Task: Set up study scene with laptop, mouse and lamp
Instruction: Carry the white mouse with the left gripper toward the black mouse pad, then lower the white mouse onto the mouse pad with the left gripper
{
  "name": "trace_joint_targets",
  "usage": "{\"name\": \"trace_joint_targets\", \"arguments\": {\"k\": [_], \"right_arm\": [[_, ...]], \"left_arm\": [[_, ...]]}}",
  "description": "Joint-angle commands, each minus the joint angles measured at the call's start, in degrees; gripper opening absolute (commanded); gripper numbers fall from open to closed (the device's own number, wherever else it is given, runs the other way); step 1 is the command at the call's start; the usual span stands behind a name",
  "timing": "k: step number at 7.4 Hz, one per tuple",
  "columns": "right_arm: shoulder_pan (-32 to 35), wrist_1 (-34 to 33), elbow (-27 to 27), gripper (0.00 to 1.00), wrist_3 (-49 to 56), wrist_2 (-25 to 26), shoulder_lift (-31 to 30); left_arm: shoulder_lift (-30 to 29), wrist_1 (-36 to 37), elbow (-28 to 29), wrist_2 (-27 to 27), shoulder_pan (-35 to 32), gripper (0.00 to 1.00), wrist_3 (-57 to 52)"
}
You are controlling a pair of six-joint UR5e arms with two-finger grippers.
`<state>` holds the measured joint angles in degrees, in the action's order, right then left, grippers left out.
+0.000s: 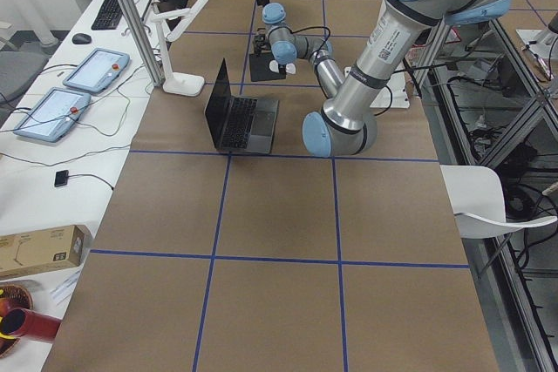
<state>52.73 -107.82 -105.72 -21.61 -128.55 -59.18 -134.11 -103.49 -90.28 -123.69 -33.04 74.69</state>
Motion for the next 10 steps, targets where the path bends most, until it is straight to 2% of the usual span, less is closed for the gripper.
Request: {"name": "trace_joint_targets", "arguments": {"k": [1, 2, 6, 10], "right_arm": [[0.9, 0.0, 0.2, 1.00, 0.0, -1.1, -0.2], [1.2, 0.0, 0.3, 1.00, 0.0, -1.6, -0.4], [1.9, 0.0, 0.2, 1.00, 0.0, -2.5, -0.8], [1.9, 0.0, 0.1, 1.00, 0.1, -2.5, -1.1]], "left_arm": [[-9.6, -3.7, 13.5, 3.0, 0.1, 0.67, 0.3], [-11.4, -6.5, 17.9, 3.0, 0.1, 0.67, 0.4], [-14.6, -8.1, 24.8, 5.4, 0.0, 0.66, 0.0], [-15.2, -8.7, 28.0, 5.8, -0.3, 0.66, 0.3]]}}
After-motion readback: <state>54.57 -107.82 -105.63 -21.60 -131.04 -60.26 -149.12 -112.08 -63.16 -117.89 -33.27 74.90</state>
